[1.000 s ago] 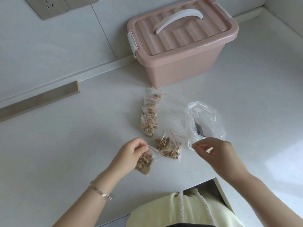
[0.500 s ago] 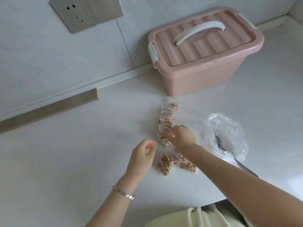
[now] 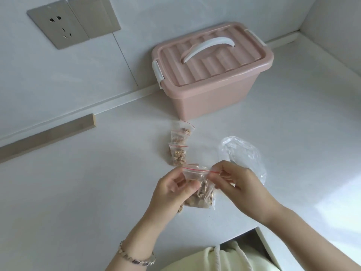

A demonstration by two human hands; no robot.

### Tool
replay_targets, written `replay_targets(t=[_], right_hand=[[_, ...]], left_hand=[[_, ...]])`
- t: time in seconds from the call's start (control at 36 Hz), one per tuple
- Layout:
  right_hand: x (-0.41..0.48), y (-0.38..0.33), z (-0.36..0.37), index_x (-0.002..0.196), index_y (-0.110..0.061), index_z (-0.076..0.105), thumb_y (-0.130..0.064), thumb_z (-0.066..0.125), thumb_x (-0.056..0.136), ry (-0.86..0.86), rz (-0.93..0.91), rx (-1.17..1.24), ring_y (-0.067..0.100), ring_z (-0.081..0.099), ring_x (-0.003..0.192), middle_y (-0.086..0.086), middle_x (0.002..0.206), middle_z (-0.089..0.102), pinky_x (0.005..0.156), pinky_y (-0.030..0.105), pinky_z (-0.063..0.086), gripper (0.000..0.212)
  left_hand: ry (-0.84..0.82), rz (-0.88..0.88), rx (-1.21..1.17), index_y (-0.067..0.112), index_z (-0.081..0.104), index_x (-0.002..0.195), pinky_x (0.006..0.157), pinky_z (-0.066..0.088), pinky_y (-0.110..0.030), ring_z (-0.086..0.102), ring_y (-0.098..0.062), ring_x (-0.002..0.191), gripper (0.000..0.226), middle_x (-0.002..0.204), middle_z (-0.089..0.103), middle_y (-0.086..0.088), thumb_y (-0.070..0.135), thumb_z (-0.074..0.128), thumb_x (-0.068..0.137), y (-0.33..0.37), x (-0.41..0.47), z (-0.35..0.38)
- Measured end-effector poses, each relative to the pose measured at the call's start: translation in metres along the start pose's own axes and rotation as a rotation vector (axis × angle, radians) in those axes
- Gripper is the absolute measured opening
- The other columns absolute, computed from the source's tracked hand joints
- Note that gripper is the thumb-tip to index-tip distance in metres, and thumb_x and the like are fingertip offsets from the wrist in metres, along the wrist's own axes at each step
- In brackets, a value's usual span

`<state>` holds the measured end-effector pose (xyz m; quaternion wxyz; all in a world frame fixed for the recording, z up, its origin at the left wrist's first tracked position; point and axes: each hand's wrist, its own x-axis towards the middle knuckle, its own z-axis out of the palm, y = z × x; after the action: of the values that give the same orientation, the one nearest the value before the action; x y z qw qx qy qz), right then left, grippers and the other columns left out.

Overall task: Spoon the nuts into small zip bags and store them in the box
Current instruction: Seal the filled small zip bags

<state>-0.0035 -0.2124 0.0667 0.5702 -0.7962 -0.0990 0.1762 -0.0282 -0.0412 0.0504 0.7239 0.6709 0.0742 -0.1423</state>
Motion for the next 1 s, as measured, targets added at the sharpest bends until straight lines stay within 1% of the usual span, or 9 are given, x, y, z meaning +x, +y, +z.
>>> replay_targets(t=[0.06, 0.14, 0.25, 0.42, 0.47, 0.56, 0.72, 0.83, 1.0], right_hand=[[-0.011, -0.004, -0.006, 0.08, -0.019, 0.063, -0.029, 0.057, 0.085, 0.013, 0.034, 0.056, 0.012, 0.064, 0.071, -0.006, 0.074, 0.068, 0.07, 0.027, 0.052, 0.014], [-0.024, -0.008, -0.008, 0.078, -0.017, 0.064, -0.026, 0.058, 0.085, 0.072, 0.098, 0.157, 0.011, 0.061, 0.064, -0.005, 0.07, 0.067, 0.063, 0.026, 0.052, 0.013], [-0.038, -0.009, -0.004, 0.08, -0.017, 0.068, -0.016, 0.07, 0.078, 0.13, 0.169, 0.254, 0.011, 0.065, 0.07, -0.004, 0.074, 0.071, 0.063, 0.023, 0.051, 0.003], [-0.049, -0.014, 0.003, 0.064, -0.027, 0.068, -0.013, 0.076, 0.072, 0.405, 0.106, 0.116, 0.005, 0.062, 0.063, -0.013, 0.069, 0.068, 0.059, 0.01, 0.044, 0.017], [-0.051, -0.017, 0.004, 0.062, -0.032, 0.066, -0.01, 0.076, 0.071, 0.435, 0.038, 0.063, 0.005, 0.061, 0.062, -0.014, 0.067, 0.067, 0.058, 0.008, 0.044, 0.026], [-0.052, -0.017, 0.001, 0.067, -0.023, 0.07, -0.008, 0.075, 0.072, 0.412, 0.077, 0.174, 0.009, 0.063, 0.062, -0.008, 0.068, 0.068, 0.058, 0.013, 0.048, 0.017], [-0.054, -0.023, -0.005, 0.067, -0.007, 0.07, -0.008, 0.068, 0.073, 0.29, 0.208, 0.538, 0.006, 0.058, 0.051, 0.003, 0.061, 0.068, 0.054, 0.014, 0.046, 0.007], [-0.055, -0.025, -0.005, 0.06, -0.011, 0.07, -0.02, 0.07, 0.066, 0.289, 0.22, 0.627, 0.009, 0.059, 0.054, 0.005, 0.06, 0.067, 0.054, 0.017, 0.048, 0.011], [-0.055, -0.023, -0.004, 0.059, -0.012, 0.07, -0.018, 0.065, 0.065, 0.31, 0.199, 0.639, 0.011, 0.057, 0.052, 0.004, 0.058, 0.065, 0.053, 0.017, 0.047, 0.01]], left_hand=[[0.045, 0.04, -0.025, 0.02, 0.073, 0.08, 0.06, 0.048, -0.016, 0.059, -0.004, 0.064, 0.017, 0.067, 0.067, 0.007, 0.027, 0.075, 0.064, 0.006, -0.004, 0.014], [0.136, 0.073, 0.026, 0.017, 0.07, 0.07, 0.057, 0.045, -0.014, 0.055, -0.004, 0.058, 0.005, 0.059, 0.063, 0.006, 0.02, 0.073, 0.072, 0.008, -0.008, 0.033], [0.162, 0.11, 0.112, 0.016, 0.067, 0.077, 0.077, 0.053, -0.034, 0.068, -0.022, 0.08, 0.02, 0.08, 0.072, -0.007, 0.035, 0.066, 0.073, 0.003, -0.015, 0.046], [0.248, 0.046, -0.083, -0.004, 0.065, 0.077, 0.053, 0.049, -0.015, 0.064, -0.016, 0.067, 0.015, 0.075, 0.069, -0.021, 0.01, 0.068, 0.075, 0.013, -0.025, 0.061], [0.255, 0.032, -0.149, -0.004, 0.065, 0.077, 0.059, 0.051, -0.019, 0.066, -0.021, 0.073, 0.02, 0.077, 0.069, -0.02, 0.016, 0.065, 0.072, 0.013, -0.025, 0.062], [0.231, 0.024, -0.213, -0.008, 0.061, 0.081, 0.073, 0.053, -0.029, 0.067, -0.031, 0.085, 0.028, 0.082, 0.07, -0.021, 0.019, 0.061, 0.074, 0.015, -0.025, 0.065], [0.275, 0.03, -0.137, 0.0, 0.066, 0.079, 0.08, 0.051, -0.052, 0.064, -0.043, 0.086, 0.04, 0.084, 0.07, -0.022, 0.037, 0.069, 0.065, 0.017, -0.028, 0.065], [0.247, 0.023, -0.104, 0.005, 0.069, 0.076, 0.075, 0.052, -0.046, 0.065, -0.037, 0.076, 0.034, 0.08, 0.07, -0.02, 0.036, 0.071, 0.065, 0.019, -0.028, 0.063], [0.212, 0.038, -0.092, 0.007, 0.07, 0.076, 0.072, 0.053, -0.035, 0.066, -0.03, 0.077, 0.023, 0.079, 0.071, -0.018, 0.029, 0.071, 0.068, 0.021, -0.028, 0.061]])
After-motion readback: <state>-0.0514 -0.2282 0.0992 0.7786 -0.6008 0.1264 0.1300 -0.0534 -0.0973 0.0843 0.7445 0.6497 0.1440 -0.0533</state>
